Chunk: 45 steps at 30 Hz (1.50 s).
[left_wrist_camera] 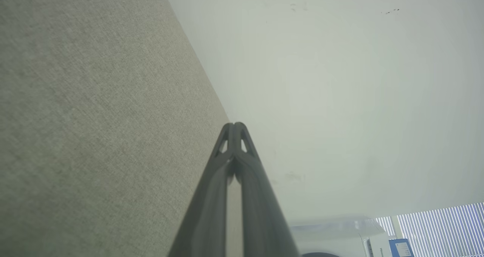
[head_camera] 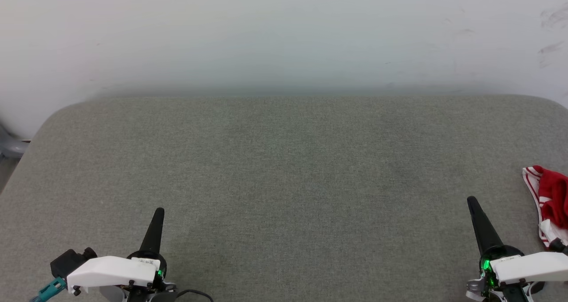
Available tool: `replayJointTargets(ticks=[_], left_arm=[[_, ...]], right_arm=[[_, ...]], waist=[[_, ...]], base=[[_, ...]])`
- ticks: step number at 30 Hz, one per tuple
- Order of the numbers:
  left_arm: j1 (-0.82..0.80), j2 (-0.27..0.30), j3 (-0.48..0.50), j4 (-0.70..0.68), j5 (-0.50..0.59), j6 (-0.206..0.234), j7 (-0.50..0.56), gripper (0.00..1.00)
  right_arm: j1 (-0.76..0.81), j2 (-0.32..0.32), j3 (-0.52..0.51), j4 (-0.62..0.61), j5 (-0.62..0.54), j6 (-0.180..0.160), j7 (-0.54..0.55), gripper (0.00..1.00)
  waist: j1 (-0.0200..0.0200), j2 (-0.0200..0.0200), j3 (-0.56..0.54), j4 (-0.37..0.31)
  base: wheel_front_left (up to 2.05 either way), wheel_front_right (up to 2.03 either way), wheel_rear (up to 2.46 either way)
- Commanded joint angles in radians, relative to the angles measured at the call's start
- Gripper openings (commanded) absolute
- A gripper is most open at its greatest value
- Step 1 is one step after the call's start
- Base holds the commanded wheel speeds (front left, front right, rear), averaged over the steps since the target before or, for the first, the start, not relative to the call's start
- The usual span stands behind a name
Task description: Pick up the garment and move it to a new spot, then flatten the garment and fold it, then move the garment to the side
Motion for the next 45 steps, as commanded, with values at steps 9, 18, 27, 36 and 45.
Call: replayJointTargets(ticks=[9, 18, 27, 36, 45], left_arm=[[-0.029, -0.005, 0.014, -0.009, -0.093, -0.007, 0.024, 0.0], [-0.035, -0.01, 0.022, -0.01, -0.165, -0.008, 0.043, 0.0], [-0.043, -0.015, 0.029, -0.01, -0.232, -0.007, 0.061, 0.0], [-0.05, -0.018, 0.037, -0.01, -0.288, -0.008, 0.075, 0.0], [-0.053, -0.022, 0.043, -0.011, -0.34, -0.009, 0.09, 0.0]], right_arm=[[-0.045, -0.005, -0.001, 0.023, 0.095, 0.0, 0.006, 0.0], [-0.063, -0.003, -0.002, 0.046, 0.167, 0.0, 0.011, 0.0], [-0.081, -0.002, -0.003, 0.067, 0.234, 0.0, 0.016, 0.0], [-0.094, -0.001, -0.004, 0.085, 0.289, 0.0, 0.02, 0.0], [-0.108, 0.001, -0.005, 0.101, 0.341, 0.0, 0.023, 0.0]], waist=[[-0.0001, 0.0, 0.004, -0.003], [-0.0001, 0.0, 0.009, -0.006], [-0.0001, 0.0, 0.013, -0.008], [-0.0001, 0.0, 0.017, -0.011], [-0.0001, 0.0, 0.021, -0.013]], base=[[0.0, 0.0, 0.0], [0.0, 0.0, 0.0], [0.0, 0.0, 0.0], [0.0, 0.0, 0.0], [0.0, 0.0, 0.0]])
